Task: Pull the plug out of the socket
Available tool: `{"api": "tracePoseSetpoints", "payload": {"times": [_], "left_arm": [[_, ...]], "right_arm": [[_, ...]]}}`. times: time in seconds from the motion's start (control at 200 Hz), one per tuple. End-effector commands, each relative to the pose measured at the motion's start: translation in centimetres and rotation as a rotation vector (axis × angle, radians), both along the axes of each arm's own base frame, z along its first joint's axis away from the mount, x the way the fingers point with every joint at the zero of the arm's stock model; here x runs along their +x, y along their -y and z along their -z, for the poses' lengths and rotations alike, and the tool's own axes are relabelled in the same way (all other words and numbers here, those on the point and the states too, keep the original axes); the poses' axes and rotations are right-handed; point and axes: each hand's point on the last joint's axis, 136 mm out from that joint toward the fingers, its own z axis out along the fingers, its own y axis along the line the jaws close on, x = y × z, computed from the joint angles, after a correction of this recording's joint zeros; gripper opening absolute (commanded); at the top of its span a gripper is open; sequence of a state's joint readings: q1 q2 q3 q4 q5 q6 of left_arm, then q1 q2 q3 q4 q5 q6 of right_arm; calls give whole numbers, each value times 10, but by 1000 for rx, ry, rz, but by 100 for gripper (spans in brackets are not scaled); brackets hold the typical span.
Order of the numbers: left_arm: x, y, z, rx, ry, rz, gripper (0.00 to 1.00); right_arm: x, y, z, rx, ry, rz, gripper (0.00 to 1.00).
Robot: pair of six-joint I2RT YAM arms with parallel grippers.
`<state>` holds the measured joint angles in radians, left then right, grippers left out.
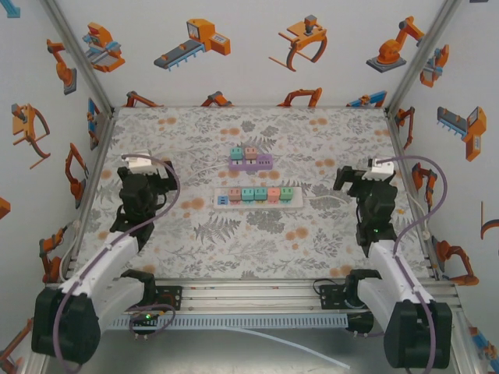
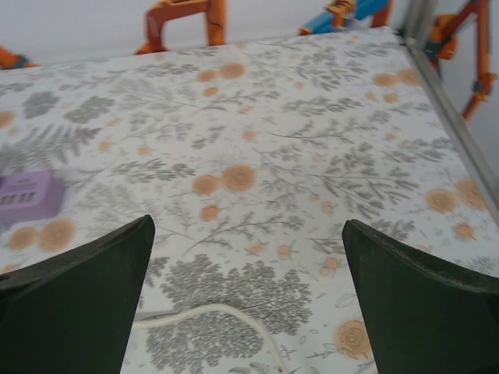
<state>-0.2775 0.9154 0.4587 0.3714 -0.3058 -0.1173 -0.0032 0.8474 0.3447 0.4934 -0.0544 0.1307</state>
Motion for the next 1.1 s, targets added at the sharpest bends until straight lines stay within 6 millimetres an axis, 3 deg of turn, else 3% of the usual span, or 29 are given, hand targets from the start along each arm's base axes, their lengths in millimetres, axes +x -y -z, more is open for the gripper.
{"api": "tracePoseSetpoints", "payload": {"times": [0.0, 0.195, 0.275, 0.431, 0.651, 0.751, 0.921, 1.092], "left_arm": [[-17, 10, -1, -136, -124, 31, 97], [-39, 60, -1, -348, -314, 260, 97], [-45, 79, 12, -397, -431, 333, 97], [-45, 95, 37, -451, -580, 357, 97], [-26, 107, 66, -441, -687, 336, 98], [-18, 113, 80, -403, -722, 329, 99], [-6, 120, 102, -355, -765, 316, 97], [6, 129, 116, -357, -789, 319, 93]], "right_arm": [[-12, -51, -16, 18, -8, -281, 95], [-29, -118, -47, -51, 39, -588, 95], [-36, -149, -47, -143, 20, -685, 95], [-46, -208, -44, -286, -43, -887, 93], [-57, -291, -16, -500, -132, -1151, 93], [-59, -320, 0, -603, -139, -1248, 92], [-47, -351, 28, -653, -137, -1365, 87], [-37, -366, 60, -711, -185, -1450, 79]]}}
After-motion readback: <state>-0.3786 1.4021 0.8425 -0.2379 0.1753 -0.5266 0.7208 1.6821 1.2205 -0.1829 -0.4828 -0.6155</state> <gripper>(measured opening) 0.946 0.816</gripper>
